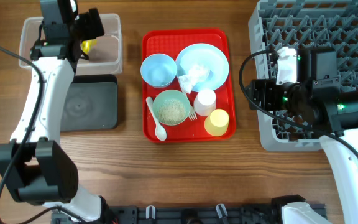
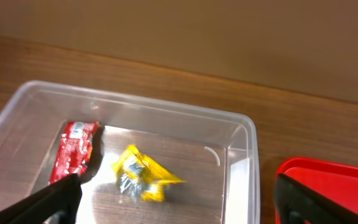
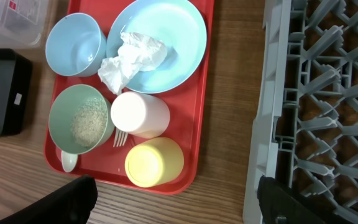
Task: Sort waste into correct bins and load items into the dishwasher rack
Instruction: 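Grasp the yellow wrapper with the left gripper and drop it in the clear bin, then grasp the white tissue on the blue plate with the left gripper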
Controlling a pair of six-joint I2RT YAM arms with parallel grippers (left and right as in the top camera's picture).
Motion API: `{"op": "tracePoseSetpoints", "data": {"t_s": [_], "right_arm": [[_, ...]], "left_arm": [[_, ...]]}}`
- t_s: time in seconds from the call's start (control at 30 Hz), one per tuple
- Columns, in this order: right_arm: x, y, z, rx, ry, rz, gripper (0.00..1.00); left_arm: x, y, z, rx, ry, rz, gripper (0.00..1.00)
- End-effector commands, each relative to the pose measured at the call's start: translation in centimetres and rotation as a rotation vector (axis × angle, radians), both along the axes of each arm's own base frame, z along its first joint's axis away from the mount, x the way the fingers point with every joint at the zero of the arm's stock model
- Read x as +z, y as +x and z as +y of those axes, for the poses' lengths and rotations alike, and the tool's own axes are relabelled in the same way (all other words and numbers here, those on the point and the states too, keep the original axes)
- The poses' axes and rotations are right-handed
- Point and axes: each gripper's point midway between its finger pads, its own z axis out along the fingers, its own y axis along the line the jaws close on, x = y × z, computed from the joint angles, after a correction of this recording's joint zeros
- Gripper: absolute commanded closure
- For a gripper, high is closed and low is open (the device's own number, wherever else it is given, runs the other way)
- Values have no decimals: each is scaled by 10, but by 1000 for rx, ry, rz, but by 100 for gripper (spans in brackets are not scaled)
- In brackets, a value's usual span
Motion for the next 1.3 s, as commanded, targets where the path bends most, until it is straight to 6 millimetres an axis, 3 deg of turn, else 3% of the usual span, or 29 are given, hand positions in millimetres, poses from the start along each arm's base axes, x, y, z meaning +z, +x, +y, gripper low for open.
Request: {"op": "tracePoseSetpoints", "data": {"t_s": [0.0,0.23,0.3,0.37,0.7,0.9,0.97,1.03,1.07,1.17,1.27], "right_arm": [[8,2,-4,-27,-4,-23,12],[9,4,-4,-27,-2,-30,12],[8,4,-4,-30,0,-29,12],[7,4,-4,-30,-1,-21,12],[-6,7,-4,-33,-6,28,13],[-8,5,-4,-32,-8,41,13],[-8,5,-4,-32,-9,42,13],[-8,5,-4,-32,-9,42,13],[-8,5,-4,-32,-9,42,13],[-8,5,-4,-32,-9,41,13],[-8,5,-4,-31,-9,40,13]], "left_arm": [[0,4,-30,-113,-73,-9,0],[3,-16,-152,-520,-291,20,0],[-4,-20,-179,-555,-271,39,0],[-24,-25,-211,-568,-213,79,0],[-123,-44,-290,-629,-72,248,0],[-163,-57,-308,-663,-54,328,6],[-170,-58,-310,-667,-51,339,15],[-175,-59,-310,-667,-49,351,43],[-176,-60,-310,-667,-49,355,53],[-177,-62,-311,-670,-47,364,66],[-177,-64,-314,-677,-46,364,88]]}}
